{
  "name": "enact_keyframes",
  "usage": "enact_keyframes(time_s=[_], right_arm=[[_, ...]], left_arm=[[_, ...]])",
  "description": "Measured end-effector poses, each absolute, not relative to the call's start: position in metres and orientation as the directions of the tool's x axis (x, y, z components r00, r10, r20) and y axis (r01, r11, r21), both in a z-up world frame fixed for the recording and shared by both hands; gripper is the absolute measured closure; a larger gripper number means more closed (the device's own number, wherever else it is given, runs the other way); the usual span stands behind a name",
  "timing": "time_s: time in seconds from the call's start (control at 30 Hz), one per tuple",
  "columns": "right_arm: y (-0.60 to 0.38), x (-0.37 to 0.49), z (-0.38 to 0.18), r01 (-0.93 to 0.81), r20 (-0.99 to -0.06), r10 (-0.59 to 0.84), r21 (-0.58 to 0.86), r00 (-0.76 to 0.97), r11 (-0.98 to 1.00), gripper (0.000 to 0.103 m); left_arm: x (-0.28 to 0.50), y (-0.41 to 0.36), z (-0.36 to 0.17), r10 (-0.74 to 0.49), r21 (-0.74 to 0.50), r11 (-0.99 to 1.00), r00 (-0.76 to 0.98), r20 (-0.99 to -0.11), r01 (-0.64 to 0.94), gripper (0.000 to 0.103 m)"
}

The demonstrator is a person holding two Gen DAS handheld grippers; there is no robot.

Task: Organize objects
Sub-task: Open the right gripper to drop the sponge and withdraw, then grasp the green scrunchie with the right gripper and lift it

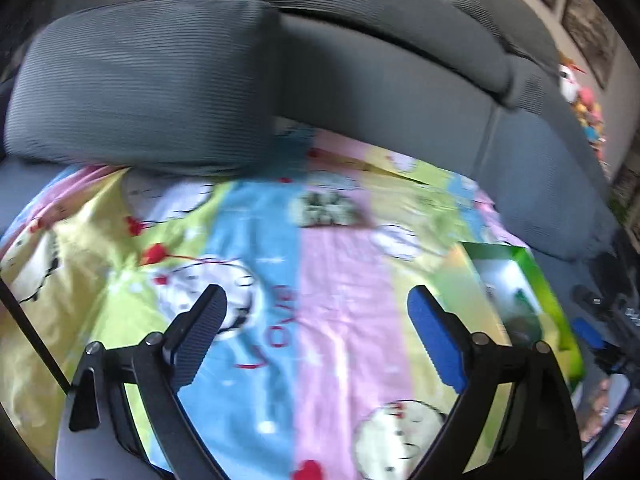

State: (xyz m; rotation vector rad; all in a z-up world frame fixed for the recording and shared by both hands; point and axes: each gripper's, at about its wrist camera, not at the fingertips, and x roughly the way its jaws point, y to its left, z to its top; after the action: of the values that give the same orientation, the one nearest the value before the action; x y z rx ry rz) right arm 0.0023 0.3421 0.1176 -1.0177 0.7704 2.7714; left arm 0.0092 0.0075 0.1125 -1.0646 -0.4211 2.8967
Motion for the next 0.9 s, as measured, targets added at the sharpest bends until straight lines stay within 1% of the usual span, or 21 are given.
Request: enact_keyframes(time_s=[0.13, 0.2, 0.27, 0.33, 0.43, 0.53, 0.67, 0.77, 0.9], right_arm=[[0.313, -0.006, 0.123, -0.161, -0.618, -0.138, 0.403, -0.774, -0.901, 0.024], [0.299, -0.012, 0.123, -0.114, -0.624, -0.169, 0.387, -0.763, -0.915, 0.023], [0.286, -0.017, 0.121, -0.079, -0.634, -0.201, 0.385, -0.747, -0.92, 0.023], [0.273, -0.023, 0.12, -0.037, -0.634, -0.252, 0.406, -0.731, -0.913, 0.023], [0.253, -0.036, 0.116, 0.028, -0.624, -0.347, 0.461, -0.7, -0.887, 0.023], [0.231, -0.061, 0.102, 0.031, -0.686, -0.397, 0.48, -0.61, -0.877, 0.023], [0.205, -0.102, 0.083, 0.001, -0.749, -0.38, 0.452, -0.544, -0.892, 0.023], [0.186, -0.132, 0.067, 0.003, -0.762, -0.402, 0.465, -0.508, -0.885, 0.023], [0.159, -0.173, 0.049, 0.009, -0.792, -0.326, 0.376, -0.516, -0.927, 0.023]], left_arm=[[0.009, -0.023, 0.093, 0.106, -0.317, -0.937, -0.747, -0.657, 0.146, 0.007], [0.007, -0.033, 0.084, 0.096, -0.332, -0.924, -0.725, -0.682, 0.19, 0.007], [0.008, -0.039, 0.079, 0.061, -0.307, -0.924, -0.706, -0.705, 0.227, 0.007], [0.009, -0.043, 0.078, 0.032, -0.289, -0.923, -0.699, -0.714, 0.253, 0.007], [0.007, -0.053, 0.075, 0.029, -0.309, -0.907, -0.691, -0.722, 0.286, 0.007], [0.008, -0.064, 0.073, -0.005, -0.299, -0.895, -0.679, -0.734, 0.33, 0.007], [0.01, -0.076, 0.07, -0.03, -0.294, -0.881, -0.663, -0.748, 0.372, 0.007], [0.009, -0.081, 0.069, -0.04, -0.29, -0.875, -0.655, -0.754, 0.387, 0.007], [0.008, -0.085, 0.068, -0.024, -0.306, -0.87, -0.653, -0.757, 0.386, 0.007]])
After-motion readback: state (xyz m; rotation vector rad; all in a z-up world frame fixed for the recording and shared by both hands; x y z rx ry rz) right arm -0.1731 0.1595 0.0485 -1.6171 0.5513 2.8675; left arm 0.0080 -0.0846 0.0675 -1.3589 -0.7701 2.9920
